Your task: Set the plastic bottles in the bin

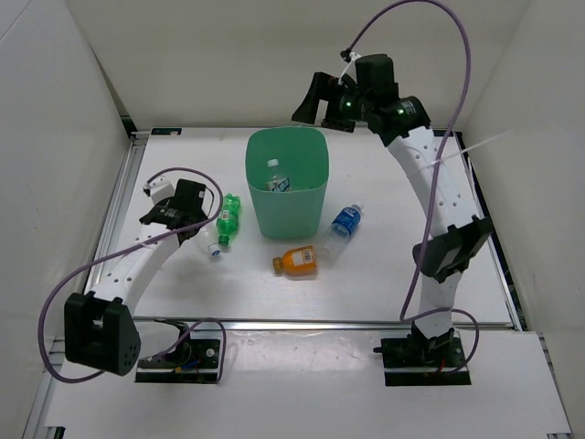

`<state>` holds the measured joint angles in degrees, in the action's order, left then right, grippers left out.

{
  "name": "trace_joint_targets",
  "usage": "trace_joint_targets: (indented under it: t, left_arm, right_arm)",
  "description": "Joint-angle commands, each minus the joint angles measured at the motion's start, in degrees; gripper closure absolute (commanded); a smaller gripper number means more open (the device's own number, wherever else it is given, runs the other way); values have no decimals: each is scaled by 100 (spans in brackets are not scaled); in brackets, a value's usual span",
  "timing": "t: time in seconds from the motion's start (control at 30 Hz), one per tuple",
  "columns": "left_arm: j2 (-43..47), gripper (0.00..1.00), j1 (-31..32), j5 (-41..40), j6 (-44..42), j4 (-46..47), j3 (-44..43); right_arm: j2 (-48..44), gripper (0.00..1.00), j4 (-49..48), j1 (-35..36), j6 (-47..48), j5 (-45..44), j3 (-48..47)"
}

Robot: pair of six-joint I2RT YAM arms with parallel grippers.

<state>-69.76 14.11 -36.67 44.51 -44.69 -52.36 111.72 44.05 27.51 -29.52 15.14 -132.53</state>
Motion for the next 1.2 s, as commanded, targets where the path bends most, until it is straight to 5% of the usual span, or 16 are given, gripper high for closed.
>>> trace_joint_targets:
  t: [0.0,0.83,0.93,1.0,1.17]
  left_arm:
    - [-231,0,39,-227,-4,136,-467]
    - [-3561,0,-479,1451,-197,1023,-2094]
    - [-3765,12,-479,1803,-268,1076,-2156]
    - [-3765,45,-479,1655,-338,1076,-2086]
    - [-3203,59,-804,1004,-338,1076,-1814]
  right_arm:
    - [-896,0,-55,-35,174,-335,-194]
    - [-2163,0,314,-1063,297,95,834]
    - [-2216,0,314,-1063,367,43,834]
    - [-2216,0,367,-1063,368,-28,834]
    - [-2216,0,367,-1063,368,-151,887]
